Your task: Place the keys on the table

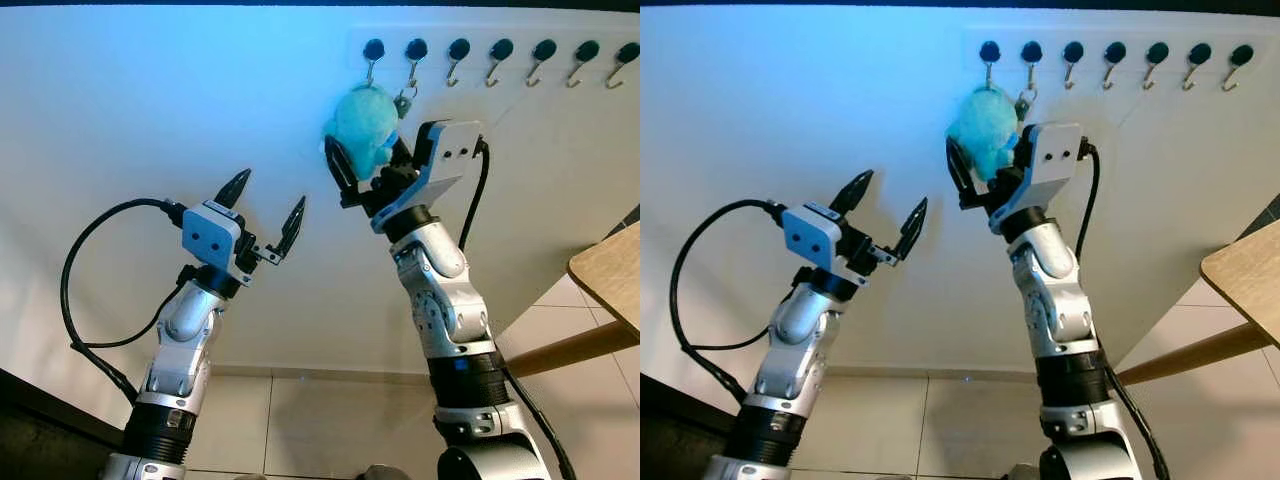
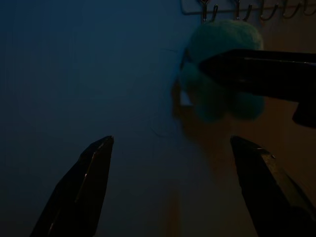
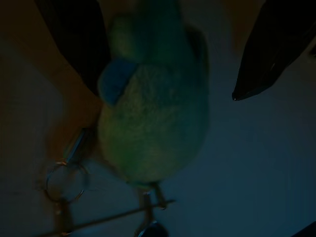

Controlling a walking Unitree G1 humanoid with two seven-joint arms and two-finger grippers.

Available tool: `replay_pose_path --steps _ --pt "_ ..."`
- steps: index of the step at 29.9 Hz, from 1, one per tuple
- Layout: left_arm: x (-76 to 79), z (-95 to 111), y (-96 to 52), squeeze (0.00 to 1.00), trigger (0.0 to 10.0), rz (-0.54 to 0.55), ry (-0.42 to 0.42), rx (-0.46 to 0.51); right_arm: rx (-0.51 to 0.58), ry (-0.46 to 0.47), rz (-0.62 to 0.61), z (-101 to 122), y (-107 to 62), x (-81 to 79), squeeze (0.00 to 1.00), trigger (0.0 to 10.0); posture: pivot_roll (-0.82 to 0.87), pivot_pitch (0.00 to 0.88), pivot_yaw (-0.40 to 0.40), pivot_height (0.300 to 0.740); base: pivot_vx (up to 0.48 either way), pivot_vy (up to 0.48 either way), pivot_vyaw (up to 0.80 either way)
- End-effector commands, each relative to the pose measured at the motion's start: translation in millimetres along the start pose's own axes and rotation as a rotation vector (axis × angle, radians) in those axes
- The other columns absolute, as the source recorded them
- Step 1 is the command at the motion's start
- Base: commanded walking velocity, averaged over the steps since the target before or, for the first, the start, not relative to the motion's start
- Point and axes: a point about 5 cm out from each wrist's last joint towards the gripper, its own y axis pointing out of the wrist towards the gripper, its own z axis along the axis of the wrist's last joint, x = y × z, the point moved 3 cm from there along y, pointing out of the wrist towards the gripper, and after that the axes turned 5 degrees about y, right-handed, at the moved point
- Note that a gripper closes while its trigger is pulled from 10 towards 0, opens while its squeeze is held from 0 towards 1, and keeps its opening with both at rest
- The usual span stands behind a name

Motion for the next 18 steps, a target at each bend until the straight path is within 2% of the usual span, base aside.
replay_pose_path --steps 1,2,3,4,5,6,12,13,14,15,18 --pt "4.1 -1.3 -0.2 0.00 10.0 -0.013 0.009 -0.007 -0.007 0.012 0.013 -0.9 -2.3 -2.9 0.00 10.0 0.01 0.077 0.016 0.740 0.000 0.000 0.00" --pt "4.2 -1.3 -0.5 0.00 10.0 -0.014 0.011 -0.007 -0.015 0.013 0.026 -2.9 -3.0 -6.8 0.00 9.1 0.01 0.077 0.016 0.740 0.000 0.000 0.00" --pt "4.2 -1.3 -0.6 0.00 10.0 -0.013 0.011 -0.008 -0.018 0.013 0.031 -3.6 -3.2 -8.1 0.00 9.1 0.01 0.077 0.016 0.740 0.000 0.000 0.00" --pt "4.2 -1.0 -0.5 0.00 10.0 -0.013 0.012 -0.007 -0.019 0.013 0.033 -3.8 -3.3 -8.9 0.00 4.8 0.01 0.084 0.015 0.740 0.000 0.000 0.00" --pt "4.2 -0.8 -0.4 0.00 10.0 -0.013 0.013 -0.007 -0.019 0.014 0.035 -3.7 -3.3 -9.3 0.00 2.8 0.01 0.084 0.015 0.740 0.000 0.000 0.00" --pt "4.2 -0.5 -0.4 0.00 10.0 -0.013 0.014 -0.007 -0.020 0.014 0.036 -3.4 -3.3 -9.3 0.00 0.0 0.01 0.086 0.015 0.740 0.000 0.000 0.00" --pt "3.9 0.0 -0.5 0.00 10.0 -0.011 0.017 -0.007 -0.020 0.010 0.035 -2.2 -2.7 -8.3 0.00 0.0 0.01 0.091 0.014 0.740 0.000 0.000 0.00" --pt "3.9 0.1 -0.5 0.00 10.0 -0.011 0.017 -0.007 -0.022 0.005 0.031 -2.0 -2.7 -7.7 0.00 9.1 0.01 0.091 0.014 0.740 0.000 0.000 0.00" --pt "3.9 0.1 -0.5 0.00 10.0 -0.011 0.017 -0.007 -0.023 0.001 0.028 -2.0 -2.8 -7.4 0.00 9.1 0.01 0.091 0.014 0.740 0.000 0.000 0.00" --pt "4.1 0.2 -0.8 0.00 10.0 -0.011 0.017 -0.007 -0.024 -0.001 0.026 -2.0 -3.1 -7.2 0.00 10.0 0.01 0.095 0.014 0.740 0.000 0.000 0.00" --pt "5.2 0.4 -1.5 0.00 10.0 -0.013 0.017 -0.007 -0.027 -0.004 0.022 -2.5 -4.3 -7.1 0.00 10.0 0.01 0.098 0.014 0.740 0.000 0.000 0.00"
